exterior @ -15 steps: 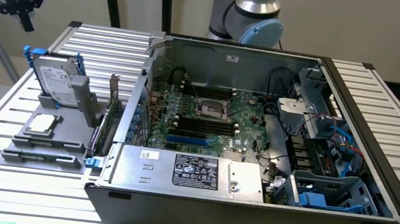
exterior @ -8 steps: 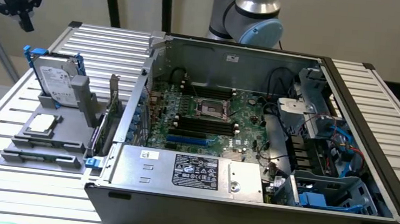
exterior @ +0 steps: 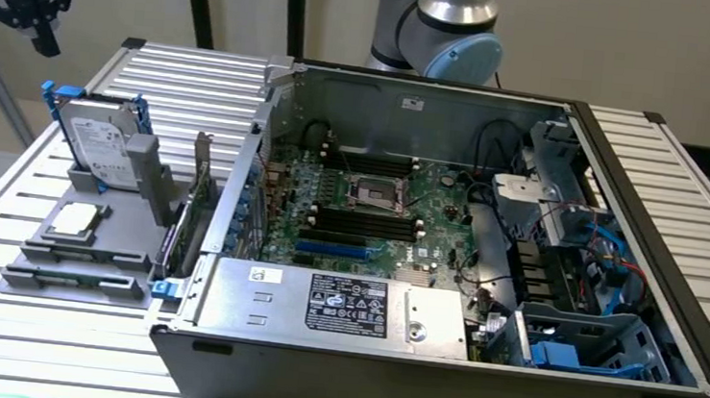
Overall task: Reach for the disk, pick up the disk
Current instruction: 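Pick up the disk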
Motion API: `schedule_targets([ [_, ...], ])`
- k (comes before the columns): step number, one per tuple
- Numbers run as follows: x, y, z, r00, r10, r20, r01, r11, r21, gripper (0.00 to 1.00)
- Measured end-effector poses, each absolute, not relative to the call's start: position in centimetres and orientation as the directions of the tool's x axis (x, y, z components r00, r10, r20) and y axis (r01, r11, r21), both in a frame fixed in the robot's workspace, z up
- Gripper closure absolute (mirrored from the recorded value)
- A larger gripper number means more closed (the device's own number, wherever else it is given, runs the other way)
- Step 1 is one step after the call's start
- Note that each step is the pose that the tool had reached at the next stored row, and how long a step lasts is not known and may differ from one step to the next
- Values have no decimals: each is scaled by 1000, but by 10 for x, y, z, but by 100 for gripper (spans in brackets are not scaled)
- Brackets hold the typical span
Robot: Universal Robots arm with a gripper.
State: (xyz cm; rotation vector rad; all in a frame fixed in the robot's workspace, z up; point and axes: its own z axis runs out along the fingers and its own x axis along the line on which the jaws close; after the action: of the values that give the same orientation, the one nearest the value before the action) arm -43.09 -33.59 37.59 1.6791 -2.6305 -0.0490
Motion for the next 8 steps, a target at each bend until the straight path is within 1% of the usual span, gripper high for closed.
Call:
schedule_targets([
  [8, -431, -336, 376, -286, -958, 0, -958, 286, 36, 89],
])
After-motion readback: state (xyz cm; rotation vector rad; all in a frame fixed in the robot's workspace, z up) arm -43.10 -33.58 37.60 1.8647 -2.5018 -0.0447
